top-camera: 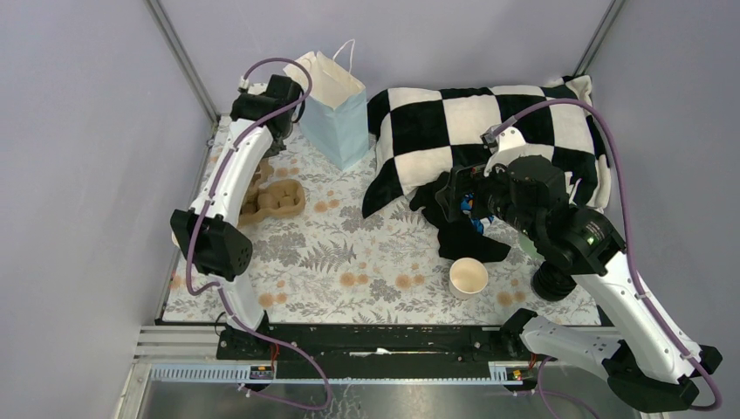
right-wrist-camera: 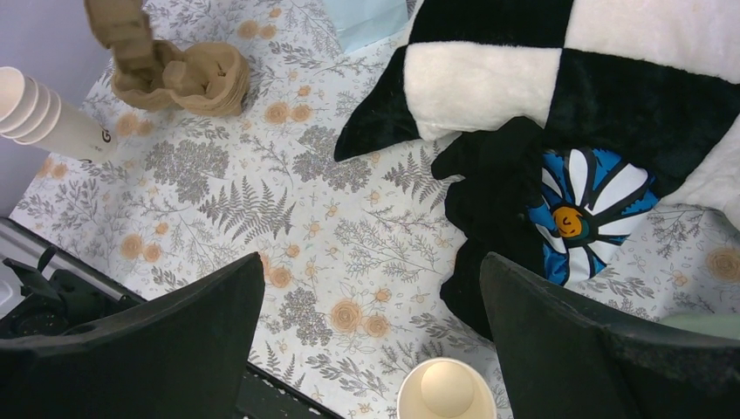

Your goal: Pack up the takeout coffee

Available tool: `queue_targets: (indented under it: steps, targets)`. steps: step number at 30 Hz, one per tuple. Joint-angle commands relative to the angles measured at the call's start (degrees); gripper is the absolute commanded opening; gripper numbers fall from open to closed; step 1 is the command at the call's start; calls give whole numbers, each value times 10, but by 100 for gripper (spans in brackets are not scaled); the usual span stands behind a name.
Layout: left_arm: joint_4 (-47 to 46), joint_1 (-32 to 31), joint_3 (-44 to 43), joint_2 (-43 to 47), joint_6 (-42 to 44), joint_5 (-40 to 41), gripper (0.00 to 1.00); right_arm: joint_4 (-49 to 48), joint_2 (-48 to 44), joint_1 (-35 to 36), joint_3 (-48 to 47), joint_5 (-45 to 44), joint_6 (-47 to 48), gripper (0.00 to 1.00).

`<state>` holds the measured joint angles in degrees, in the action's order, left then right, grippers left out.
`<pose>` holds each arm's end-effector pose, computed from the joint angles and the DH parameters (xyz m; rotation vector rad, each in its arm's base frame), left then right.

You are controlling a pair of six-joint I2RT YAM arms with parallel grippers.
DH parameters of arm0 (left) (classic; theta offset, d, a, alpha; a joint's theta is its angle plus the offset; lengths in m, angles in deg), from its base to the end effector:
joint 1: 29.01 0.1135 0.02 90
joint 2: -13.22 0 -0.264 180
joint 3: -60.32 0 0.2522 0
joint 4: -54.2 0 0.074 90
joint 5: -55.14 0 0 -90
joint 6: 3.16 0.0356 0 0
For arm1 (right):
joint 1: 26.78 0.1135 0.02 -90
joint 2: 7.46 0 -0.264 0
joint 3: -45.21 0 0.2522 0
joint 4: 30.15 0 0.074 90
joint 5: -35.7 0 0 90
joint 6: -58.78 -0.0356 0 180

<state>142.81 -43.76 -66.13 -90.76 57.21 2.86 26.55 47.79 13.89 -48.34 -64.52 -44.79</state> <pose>0.3519 -0.0701 0.3726 -0.4940 2.4133 0.5811 0.1337 0.1066 0.4523 -0.3279 1.8867 0.4762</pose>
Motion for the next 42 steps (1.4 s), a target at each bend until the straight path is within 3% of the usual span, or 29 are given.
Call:
queue_targets:
  steps: [1, 7, 12, 16, 20, 25, 28, 33, 36, 42]
  targets:
    - [63, -10, -61, 18, -53, 57, 0, -27, 4, 3, -4, 16, -3, 100]
    - [87, -12, -157, 49, -87, 46, 0, -14, 25, 3, -11, 32, -1, 100]
    - [54, -12, -207, 82, -96, -105, 0, 0, 64, 3, -33, 79, -6, 100]
    - [-53, -12, -126, 146, -85, -301, 0, 18, 115, 3, -67, 98, -36, 100]
    - [-115, -13, -67, 197, -98, -425, 0, 13, 140, 3, -90, 117, -55, 100]
    - [-181, -13, 18, 245, -217, -552, 0, -5, 159, 3, -108, 154, -41, 96]
    - [-202, -13, 103, 277, -360, -581, 0, -29, 166, 16, -109, 155, -9, 92]
    - [-304, -12, 237, 328, -522, -620, 0, -120, 171, 111, -70, 28, 93, 93]
    - [-320, -12, 252, 318, -560, -655, 0, -208, 169, 161, -19, -34, 196, 92]
    - [-306, -11, 251, 319, -595, -656, 0, -333, 126, 160, 111, 8, 311, 82]
